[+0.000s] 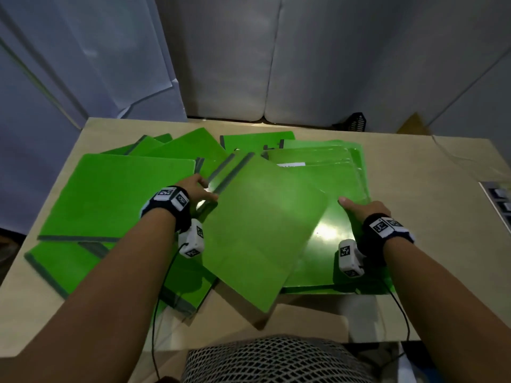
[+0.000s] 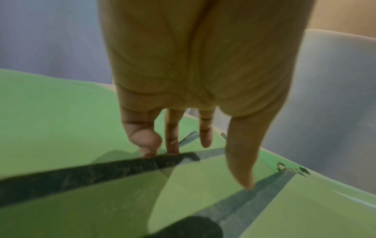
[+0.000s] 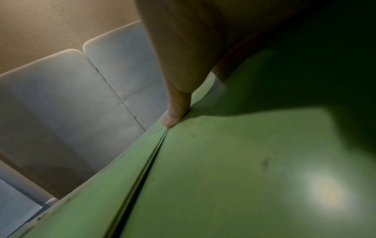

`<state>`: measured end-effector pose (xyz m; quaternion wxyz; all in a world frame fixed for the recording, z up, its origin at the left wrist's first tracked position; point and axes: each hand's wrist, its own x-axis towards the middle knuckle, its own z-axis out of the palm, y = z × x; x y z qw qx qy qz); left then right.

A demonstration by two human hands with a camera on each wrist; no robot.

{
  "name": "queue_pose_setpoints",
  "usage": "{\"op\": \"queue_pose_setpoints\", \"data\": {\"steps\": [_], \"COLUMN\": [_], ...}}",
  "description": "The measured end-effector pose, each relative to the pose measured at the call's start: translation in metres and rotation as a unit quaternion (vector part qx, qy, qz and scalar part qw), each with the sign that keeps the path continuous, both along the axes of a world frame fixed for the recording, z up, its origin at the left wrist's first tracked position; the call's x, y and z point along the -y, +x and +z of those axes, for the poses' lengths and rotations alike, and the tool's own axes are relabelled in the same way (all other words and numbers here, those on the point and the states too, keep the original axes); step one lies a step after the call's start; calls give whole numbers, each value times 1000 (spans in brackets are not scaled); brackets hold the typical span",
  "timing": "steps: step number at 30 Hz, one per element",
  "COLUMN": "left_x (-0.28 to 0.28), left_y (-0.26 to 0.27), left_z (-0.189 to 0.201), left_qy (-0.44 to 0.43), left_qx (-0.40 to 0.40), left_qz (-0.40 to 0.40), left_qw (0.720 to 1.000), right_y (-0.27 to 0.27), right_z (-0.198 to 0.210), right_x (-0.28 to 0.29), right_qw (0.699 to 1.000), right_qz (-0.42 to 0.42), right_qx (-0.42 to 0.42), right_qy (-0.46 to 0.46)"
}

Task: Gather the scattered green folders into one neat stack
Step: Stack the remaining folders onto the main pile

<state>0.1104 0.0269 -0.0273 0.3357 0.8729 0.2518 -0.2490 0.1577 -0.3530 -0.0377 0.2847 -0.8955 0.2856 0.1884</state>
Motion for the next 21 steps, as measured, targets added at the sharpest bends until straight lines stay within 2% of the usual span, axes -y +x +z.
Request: {"op": "queue_pose_setpoints", "data": {"steps": [7, 15, 18, 21], "left_x": [10, 25, 33, 32], "left_y": [0, 11, 12, 16], "left_z": [1, 20, 19, 36], "left_qy": [26, 23, 65, 77], "left_qx": [-29, -8, 0, 11], "left_qz": [28, 31, 6, -23], "left_qw": [999, 999, 998, 997], "right_y": [-14, -17, -16, -19], "right_z": [-18, -25, -23, -24], "right_x": [1, 0, 2, 3], "right_qw": [999, 996, 996, 995], "right_qz": [-21, -40, -44, -44], "right_qx": [-37, -56, -54, -58], "right_qy": [26, 53, 56, 70]}}
